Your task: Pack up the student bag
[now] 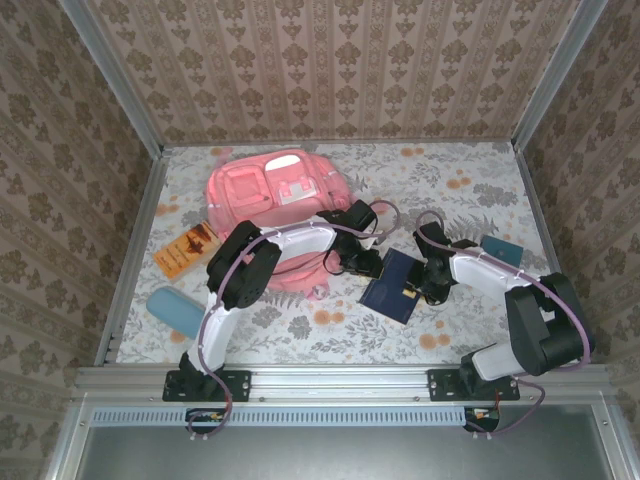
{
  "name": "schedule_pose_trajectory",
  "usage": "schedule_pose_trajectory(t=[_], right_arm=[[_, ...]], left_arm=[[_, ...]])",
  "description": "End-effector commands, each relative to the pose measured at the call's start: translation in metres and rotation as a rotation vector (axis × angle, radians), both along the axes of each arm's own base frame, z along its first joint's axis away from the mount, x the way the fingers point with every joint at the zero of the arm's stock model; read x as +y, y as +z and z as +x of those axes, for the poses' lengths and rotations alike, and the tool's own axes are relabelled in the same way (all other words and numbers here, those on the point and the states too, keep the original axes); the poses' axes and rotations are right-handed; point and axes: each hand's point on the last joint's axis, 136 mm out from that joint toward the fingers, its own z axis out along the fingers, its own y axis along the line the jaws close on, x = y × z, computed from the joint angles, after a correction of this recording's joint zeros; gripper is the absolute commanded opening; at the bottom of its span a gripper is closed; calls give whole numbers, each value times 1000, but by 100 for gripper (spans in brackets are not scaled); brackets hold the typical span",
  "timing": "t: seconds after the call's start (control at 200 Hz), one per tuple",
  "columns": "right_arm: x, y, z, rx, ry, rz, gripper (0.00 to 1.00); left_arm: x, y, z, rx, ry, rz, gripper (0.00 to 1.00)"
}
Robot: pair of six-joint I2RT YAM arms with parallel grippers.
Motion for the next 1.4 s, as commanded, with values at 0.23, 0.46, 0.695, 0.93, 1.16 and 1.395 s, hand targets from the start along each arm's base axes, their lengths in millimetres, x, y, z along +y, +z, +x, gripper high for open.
schedule_pose_trajectory(t=[0.23, 0.46, 0.695, 0.93, 1.16, 1.395], right_arm=[[16, 49, 19, -116, 18, 51, 19], [8, 56, 21, -157, 0, 12, 0], [3, 97, 39, -333, 67, 10, 0], [23, 155, 60, -515, 141, 193, 0], [66, 213, 76, -671, 282, 453, 0], [111, 255, 80, -714, 440, 741, 0]], left_arm=[[-1, -13, -8, 34, -17, 30, 18], [-2, 4, 0, -16, -7, 10, 18], [10, 65, 25, -145, 58, -58, 40], [48, 139, 54, -242, 195, -167, 66], [89, 170, 67, -265, 273, -284, 100], [97, 193, 62, -146, 255, -486, 100]])
